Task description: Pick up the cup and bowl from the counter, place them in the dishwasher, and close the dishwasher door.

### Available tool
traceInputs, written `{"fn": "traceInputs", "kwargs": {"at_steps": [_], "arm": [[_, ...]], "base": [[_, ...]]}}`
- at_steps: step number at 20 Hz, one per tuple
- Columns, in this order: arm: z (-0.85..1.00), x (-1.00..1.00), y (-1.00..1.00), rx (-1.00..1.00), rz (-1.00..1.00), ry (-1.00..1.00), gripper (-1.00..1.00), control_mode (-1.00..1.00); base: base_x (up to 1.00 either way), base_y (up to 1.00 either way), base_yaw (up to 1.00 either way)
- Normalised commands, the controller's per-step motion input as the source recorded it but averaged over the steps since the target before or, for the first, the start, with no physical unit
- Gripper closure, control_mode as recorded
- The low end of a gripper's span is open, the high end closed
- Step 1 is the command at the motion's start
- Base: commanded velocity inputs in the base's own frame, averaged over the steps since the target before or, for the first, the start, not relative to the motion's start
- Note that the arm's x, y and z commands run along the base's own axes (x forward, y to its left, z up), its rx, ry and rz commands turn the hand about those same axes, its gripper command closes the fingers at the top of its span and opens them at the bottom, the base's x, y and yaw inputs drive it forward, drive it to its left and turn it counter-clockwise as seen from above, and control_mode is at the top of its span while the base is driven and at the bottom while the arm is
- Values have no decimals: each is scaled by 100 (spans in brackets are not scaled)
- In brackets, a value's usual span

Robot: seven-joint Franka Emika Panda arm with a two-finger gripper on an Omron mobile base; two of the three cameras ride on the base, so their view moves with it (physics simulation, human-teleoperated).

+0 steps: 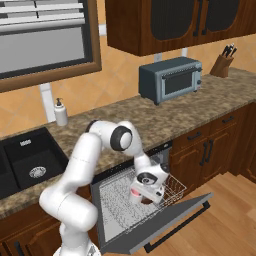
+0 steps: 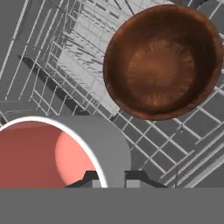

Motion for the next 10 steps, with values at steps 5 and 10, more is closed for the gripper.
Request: {"fn": "traceInputs", "kwargs": {"at_steps": [5,10], "arm": [[-49,19,8,3,10,3,100,-100],[-57,35,8,0,8,3,100,-100]], "base": [[0,0,0],[0,0,0]]}}
